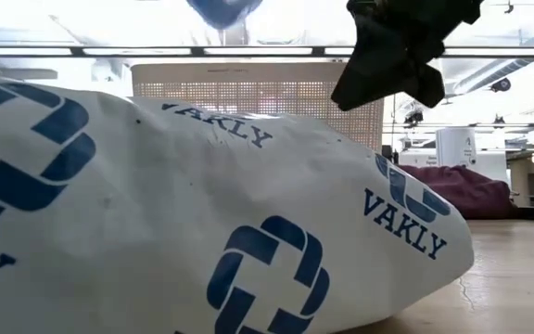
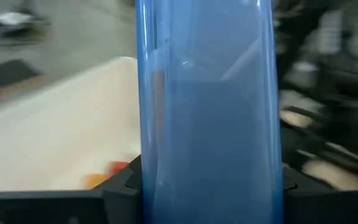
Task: Pick & place medical supplies in basket/bin
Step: Put the blue first aid kit into the white bin, then put the mailer bag into the white bin
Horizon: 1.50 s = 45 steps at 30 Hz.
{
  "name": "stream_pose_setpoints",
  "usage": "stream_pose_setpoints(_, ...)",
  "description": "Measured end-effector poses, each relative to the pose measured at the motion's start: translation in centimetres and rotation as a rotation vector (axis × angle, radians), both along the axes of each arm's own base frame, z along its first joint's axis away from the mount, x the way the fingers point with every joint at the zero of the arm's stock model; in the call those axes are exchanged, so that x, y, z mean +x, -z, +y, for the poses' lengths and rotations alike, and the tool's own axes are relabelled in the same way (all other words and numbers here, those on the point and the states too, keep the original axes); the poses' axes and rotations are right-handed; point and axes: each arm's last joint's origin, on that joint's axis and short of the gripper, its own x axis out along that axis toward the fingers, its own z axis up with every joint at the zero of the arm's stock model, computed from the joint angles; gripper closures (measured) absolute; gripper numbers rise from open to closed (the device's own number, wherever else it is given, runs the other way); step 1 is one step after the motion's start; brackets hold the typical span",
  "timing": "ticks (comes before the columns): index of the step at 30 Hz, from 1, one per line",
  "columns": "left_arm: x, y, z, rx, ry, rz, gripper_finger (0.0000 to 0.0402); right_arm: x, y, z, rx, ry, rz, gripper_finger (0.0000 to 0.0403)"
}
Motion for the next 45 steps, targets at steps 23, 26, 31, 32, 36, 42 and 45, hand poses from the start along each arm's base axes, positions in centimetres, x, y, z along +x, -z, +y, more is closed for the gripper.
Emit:
stream_pose_setpoints(23,5.7,11.9,15.0,-0.612,-0.03,-0.416,0.0156,0.1,0.3,0.3,0.084,0.033,-0.003,0.0335)
stream_pose_setpoints(26,4.9,13.1,14.5,-0.663,-0.035,-0.425,0.0109,0.1,0.4,0.4,0.097,0.019,0.005,0.0335)
stream_pose_setpoints(31,2.6,11.8,13.4,-0.605,0.025,-0.49,0.0078,0.0,0.5,0.3,0.094,0.024,0.02,0.0335)
stream_pose_setpoints(32,2.0,11.3,13.2,-0.591,0.034,-0.506,0.0077,0.0,0.5,0.3,0.093,0.026,0.022,0.0335)
stream_pose_setpoints(36,-1.1,8.2,11.2,-0.528,0.115,-0.614,0.0077,0.0,0.5,0.0,0.088,0.032,0.027,0.0335)
stream_pose_setpoints(42,-6.4,5.0,7.1,-0.45,0.275,-0.696,0.0076,0.3,0.5,-0.7,0.07,0.036,0.033,0.0335)
stream_pose_setpoints(45,-8.1,5.2,5.8,-0.482,0.317,-0.659,0.0076,0.4,0.5,-0.8,0.054,0.017,0.028,0.0335)
